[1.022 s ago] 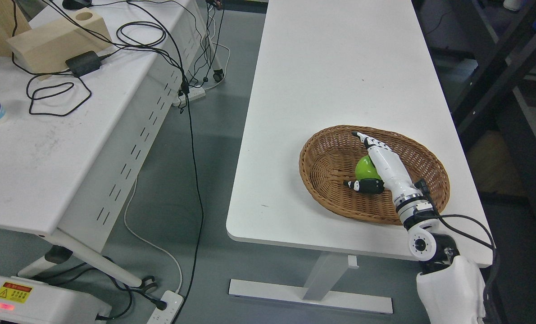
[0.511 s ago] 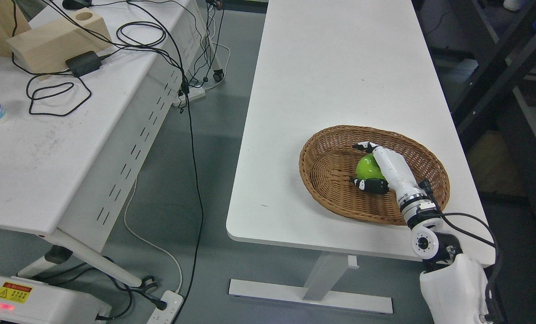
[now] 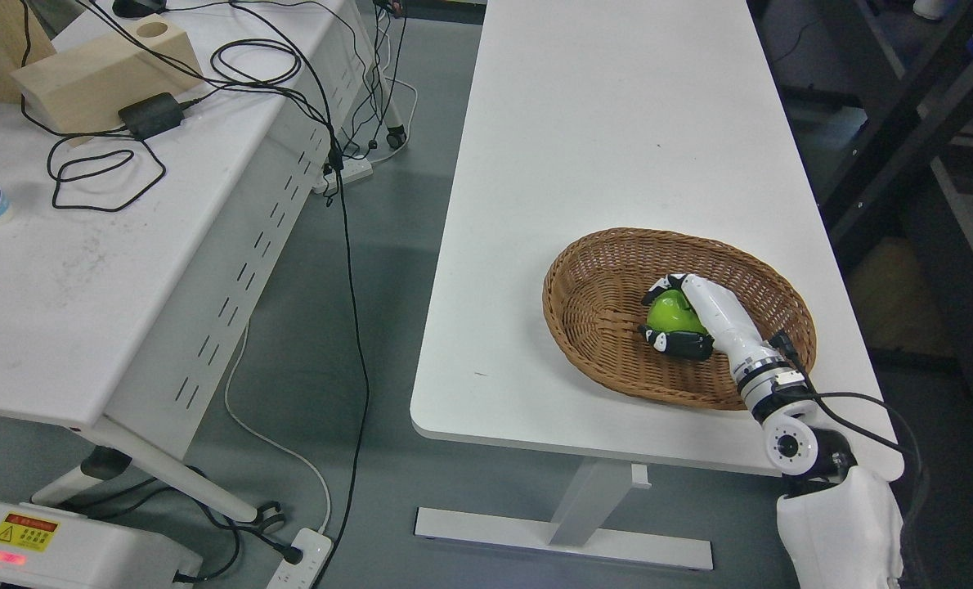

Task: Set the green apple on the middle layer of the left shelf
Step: 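Close the right hand fingers around the green apple, then lift the green apple out of the basket with the right hand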

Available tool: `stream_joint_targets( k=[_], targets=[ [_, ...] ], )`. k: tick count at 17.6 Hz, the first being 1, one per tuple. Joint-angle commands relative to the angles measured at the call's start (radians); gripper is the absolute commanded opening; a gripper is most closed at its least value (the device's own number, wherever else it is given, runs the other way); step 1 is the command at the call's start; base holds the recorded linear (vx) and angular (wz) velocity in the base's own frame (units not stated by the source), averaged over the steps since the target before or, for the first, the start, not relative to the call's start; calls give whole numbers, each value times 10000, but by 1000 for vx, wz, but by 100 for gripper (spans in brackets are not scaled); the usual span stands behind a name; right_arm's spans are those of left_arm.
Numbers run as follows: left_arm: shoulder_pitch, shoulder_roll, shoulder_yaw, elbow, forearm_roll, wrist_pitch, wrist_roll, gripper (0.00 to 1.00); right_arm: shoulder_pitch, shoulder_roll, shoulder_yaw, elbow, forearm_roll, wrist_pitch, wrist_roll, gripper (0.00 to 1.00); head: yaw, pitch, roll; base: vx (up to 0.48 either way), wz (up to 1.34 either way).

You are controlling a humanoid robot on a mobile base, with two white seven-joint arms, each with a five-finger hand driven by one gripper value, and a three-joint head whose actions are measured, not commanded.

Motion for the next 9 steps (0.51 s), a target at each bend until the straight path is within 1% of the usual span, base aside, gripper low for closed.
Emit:
stream_joint_targets(
  k=[1,4,6,9],
  targets=[
    [0,175,0,0,0,-3,7,100,-96,-39,-1546,37,-1635,-21,201,3,0,0,0,0,0],
    [0,175,0,0,0,-3,7,100,-81,-55,-1899,-86,-2416,25,369,3,0,0,0,0,0],
    [0,175,0,0,0,-3,7,100,-20,-40,-1915,-86,-3076,25,660,3,0,0,0,0,0],
    [0,175,0,0,0,-3,7,100,57,67,-2251,-86,-3538,56,708,3,0,0,0,0,0]
  ],
)
